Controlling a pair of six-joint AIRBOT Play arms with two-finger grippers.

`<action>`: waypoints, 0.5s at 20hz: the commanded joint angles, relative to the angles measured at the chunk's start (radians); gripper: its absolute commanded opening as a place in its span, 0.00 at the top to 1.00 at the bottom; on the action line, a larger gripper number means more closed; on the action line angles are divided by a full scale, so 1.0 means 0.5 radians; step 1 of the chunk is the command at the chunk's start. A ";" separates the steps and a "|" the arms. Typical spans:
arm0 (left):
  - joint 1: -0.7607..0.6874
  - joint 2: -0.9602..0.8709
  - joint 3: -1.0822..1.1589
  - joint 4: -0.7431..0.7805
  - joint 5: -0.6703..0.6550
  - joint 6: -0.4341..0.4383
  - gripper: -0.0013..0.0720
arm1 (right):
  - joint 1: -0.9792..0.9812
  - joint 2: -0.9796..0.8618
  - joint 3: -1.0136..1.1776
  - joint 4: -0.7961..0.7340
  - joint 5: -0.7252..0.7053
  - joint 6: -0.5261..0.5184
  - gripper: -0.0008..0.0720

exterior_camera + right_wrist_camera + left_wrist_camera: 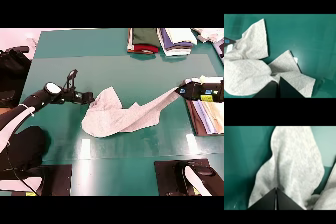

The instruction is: Fold the shirts.

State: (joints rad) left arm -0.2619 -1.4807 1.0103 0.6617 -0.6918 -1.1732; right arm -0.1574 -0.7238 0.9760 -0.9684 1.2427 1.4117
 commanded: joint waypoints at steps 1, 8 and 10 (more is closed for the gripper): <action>0.104 0.075 0.144 0.037 -0.042 0.002 0.95 | 0.000 0.001 0.051 0.000 -0.021 0.003 0.97; 0.262 0.380 0.337 0.283 -0.293 -0.017 0.56 | -0.001 0.001 0.365 -0.006 -0.056 0.002 0.97; 0.261 0.249 0.336 0.292 -0.505 -0.066 0.39 | 0.000 -0.032 0.365 -0.001 -0.050 0.002 0.97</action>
State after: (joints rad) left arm -0.1398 -1.3243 1.1660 0.7708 -0.8131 -1.1797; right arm -0.1574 -0.7280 1.1370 -0.9707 1.2194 1.4124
